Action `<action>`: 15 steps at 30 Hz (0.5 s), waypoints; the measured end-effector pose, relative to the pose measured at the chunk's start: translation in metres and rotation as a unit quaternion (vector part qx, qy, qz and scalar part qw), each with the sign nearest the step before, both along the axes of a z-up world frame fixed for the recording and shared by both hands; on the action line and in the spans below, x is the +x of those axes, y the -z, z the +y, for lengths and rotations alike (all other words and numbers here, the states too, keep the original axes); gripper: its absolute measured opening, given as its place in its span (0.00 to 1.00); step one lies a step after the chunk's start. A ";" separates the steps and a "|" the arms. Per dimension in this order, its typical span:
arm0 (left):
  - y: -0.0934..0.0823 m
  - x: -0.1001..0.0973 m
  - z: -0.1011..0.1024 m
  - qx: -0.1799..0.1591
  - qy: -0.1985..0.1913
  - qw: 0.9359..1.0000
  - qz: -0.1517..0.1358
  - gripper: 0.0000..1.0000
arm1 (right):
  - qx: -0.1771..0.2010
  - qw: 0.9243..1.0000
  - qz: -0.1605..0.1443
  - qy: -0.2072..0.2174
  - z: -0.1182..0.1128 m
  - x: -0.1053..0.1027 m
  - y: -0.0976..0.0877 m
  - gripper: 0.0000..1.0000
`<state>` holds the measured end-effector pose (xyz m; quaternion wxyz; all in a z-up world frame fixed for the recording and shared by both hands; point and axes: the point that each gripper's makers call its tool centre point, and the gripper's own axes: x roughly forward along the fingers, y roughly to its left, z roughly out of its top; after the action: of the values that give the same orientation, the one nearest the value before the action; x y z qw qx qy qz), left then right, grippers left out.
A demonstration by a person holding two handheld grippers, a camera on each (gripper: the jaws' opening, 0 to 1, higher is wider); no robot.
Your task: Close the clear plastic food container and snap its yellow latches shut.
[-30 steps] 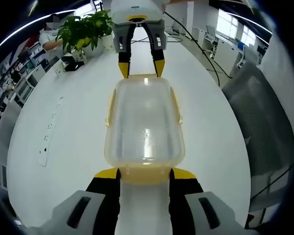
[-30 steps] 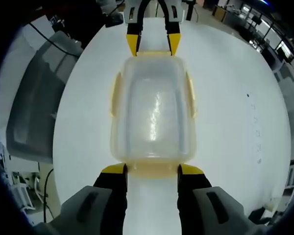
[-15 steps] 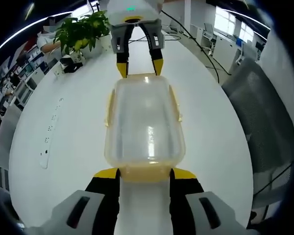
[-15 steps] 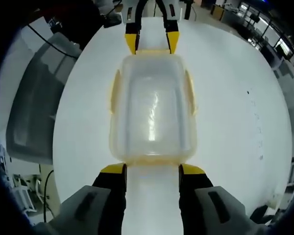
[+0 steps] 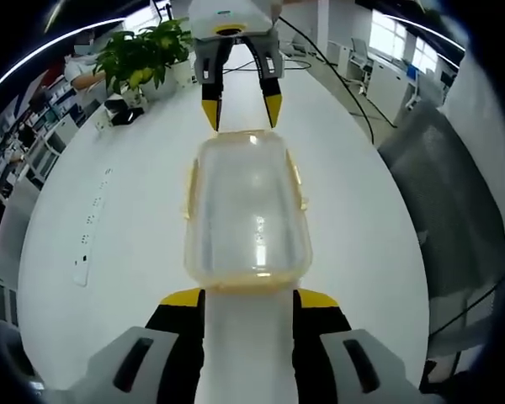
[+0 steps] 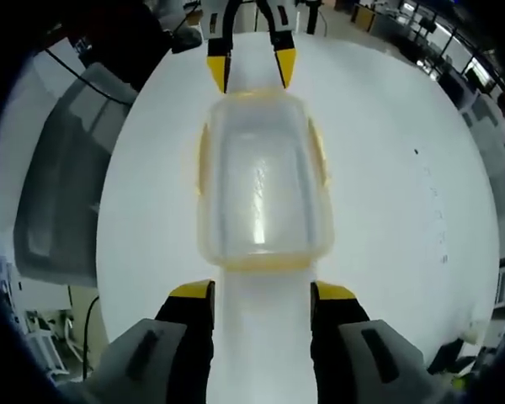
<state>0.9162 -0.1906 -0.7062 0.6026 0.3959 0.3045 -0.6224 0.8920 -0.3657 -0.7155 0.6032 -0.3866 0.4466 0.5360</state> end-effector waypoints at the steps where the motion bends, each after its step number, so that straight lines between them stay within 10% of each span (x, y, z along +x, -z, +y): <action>1: -0.003 0.001 0.000 -0.001 -0.006 1.000 0.000 0.35 | 0.001 1.000 -0.003 0.000 0.000 -0.001 -0.002 0.42; 15: -0.023 -0.004 -0.006 -0.031 -0.090 0.995 0.015 0.33 | 0.039 0.997 -0.022 0.061 0.005 0.000 -0.019 0.37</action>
<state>0.9126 -0.1968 -0.6828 0.6636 0.3383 0.3287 -0.5806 0.8923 -0.3604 -0.6967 0.6589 -0.3464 0.4351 0.5065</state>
